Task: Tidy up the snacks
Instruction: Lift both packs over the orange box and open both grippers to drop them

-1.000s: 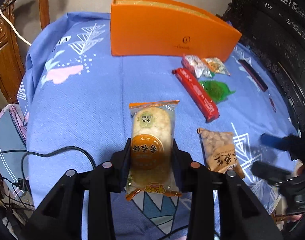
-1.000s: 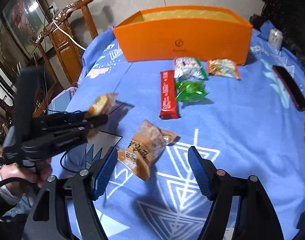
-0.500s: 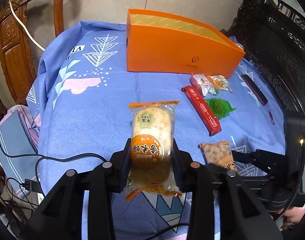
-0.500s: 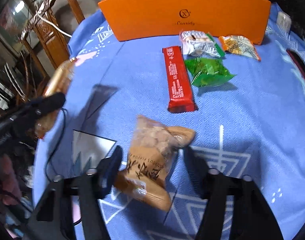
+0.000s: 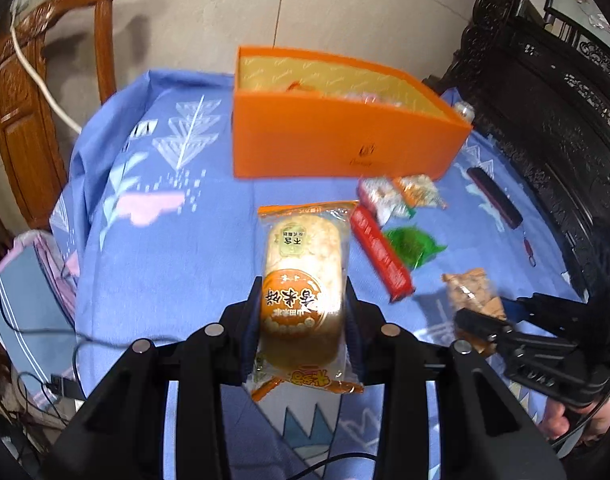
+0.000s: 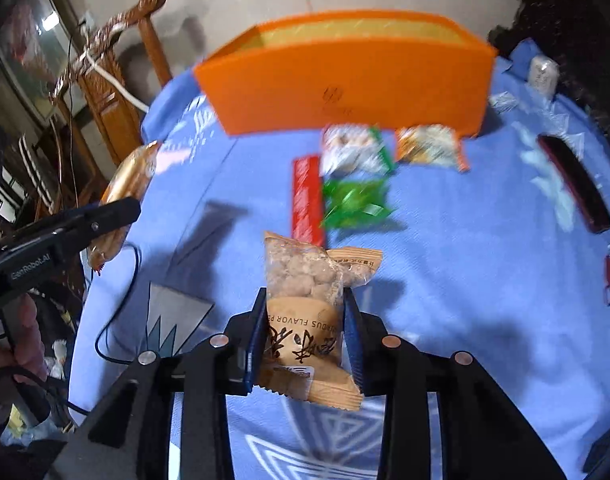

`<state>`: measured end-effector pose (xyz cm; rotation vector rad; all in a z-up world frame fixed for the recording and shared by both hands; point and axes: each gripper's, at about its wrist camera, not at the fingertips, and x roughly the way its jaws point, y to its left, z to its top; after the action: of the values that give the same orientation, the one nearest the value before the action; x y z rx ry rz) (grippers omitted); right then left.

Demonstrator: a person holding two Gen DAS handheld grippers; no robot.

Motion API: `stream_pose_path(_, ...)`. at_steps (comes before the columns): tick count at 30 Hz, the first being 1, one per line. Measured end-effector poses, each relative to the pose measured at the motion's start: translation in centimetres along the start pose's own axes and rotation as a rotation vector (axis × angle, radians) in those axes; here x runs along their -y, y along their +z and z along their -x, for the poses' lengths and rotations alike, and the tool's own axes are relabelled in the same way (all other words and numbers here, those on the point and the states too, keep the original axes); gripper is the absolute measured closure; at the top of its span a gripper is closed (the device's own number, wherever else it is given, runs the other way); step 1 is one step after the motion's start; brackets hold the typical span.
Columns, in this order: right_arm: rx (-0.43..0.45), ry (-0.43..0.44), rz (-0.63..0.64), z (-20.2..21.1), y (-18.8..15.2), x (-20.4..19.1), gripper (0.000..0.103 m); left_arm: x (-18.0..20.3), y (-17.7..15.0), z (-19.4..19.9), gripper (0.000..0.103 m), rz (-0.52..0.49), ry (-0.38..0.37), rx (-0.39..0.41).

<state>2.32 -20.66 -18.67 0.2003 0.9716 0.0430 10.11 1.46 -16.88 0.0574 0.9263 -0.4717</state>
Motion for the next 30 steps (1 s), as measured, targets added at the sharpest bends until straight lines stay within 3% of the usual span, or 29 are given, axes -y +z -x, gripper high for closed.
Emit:
stream_pose_path(6,0.102,-0.01,0.002,3.0,3.6,2.1,0.068,1.6,4.6,1.3,0.068,-0.021,0.018,0.065)
stream_pose_path(16,0.284,-0.034,0.069,5.4,14.7,3.8,0.067,3.5,15.5,0.8,0.068,-0.026,0.038,0.15)
stream_pose_path(23,0.331,-0.049,0.098,4.2,21.5,4.8,0.067,3.9,22.0,-2.7,0.068,-0.032,0.076,0.133)
stream_pose_path(30,0.321,-0.051,0.112,1.2,25.2,5.6,0.067,3.8,25.6,-6.4,0.068,-0.042,0.119,0.099)
